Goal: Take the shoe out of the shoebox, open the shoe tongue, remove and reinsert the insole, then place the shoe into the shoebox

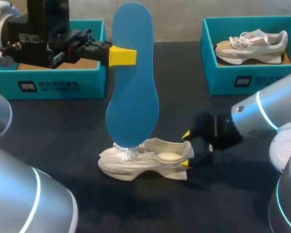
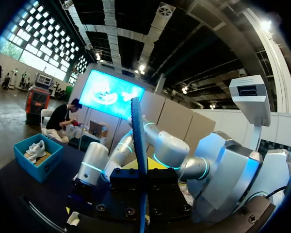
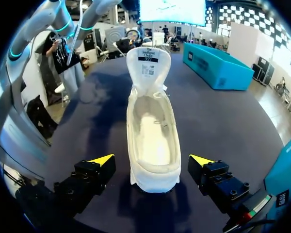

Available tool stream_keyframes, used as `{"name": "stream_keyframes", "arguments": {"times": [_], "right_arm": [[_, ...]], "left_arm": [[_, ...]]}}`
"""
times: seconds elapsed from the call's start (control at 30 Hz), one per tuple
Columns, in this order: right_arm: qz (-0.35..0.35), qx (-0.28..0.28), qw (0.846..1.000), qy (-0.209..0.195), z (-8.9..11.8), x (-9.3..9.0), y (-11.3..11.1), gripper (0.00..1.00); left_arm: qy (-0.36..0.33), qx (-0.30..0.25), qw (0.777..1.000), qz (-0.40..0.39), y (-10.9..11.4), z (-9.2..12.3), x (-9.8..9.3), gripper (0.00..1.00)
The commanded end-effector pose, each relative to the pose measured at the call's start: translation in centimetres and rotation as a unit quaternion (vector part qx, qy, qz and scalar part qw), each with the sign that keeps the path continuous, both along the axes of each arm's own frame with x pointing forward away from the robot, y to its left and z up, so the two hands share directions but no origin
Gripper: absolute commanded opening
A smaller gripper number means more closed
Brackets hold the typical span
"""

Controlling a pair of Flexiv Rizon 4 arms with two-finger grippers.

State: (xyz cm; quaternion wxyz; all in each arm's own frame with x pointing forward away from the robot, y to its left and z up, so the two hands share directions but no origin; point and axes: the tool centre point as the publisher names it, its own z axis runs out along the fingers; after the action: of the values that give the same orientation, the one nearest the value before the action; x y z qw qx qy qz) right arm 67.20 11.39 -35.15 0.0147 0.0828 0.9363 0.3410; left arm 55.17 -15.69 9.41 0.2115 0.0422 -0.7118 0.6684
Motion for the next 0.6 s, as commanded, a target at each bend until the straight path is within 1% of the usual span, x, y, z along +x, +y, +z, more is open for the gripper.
{"name": "stream_keyframes", "arguments": {"times": [0.03,0.27,0.43,0.6], "right_arm": [[0.006,-0.13,0.991,0.03,0.3,0.7,1.2,1.0],[-0.005,-0.175,0.983,0.062,0.5,0.9,1.7,1.0],[-0.028,-0.215,0.971,0.096,0.6,0.2,1.7,1.0],[-0.051,-0.24,0.963,0.109,0.8,-0.5,1.5,1.0]], "left_arm": [[0.0,0.002,1.0,0.0,-0.1,0.0,0.0,0.0],[0.0,0.002,1.0,0.0,-0.1,0.0,0.0,0.0],[0.0,0.002,1.0,0.0,-0.1,0.0,0.0,0.0],[0.0,0.002,1.0,0.0,-0.1,0.0,0.0,0.0]]}}
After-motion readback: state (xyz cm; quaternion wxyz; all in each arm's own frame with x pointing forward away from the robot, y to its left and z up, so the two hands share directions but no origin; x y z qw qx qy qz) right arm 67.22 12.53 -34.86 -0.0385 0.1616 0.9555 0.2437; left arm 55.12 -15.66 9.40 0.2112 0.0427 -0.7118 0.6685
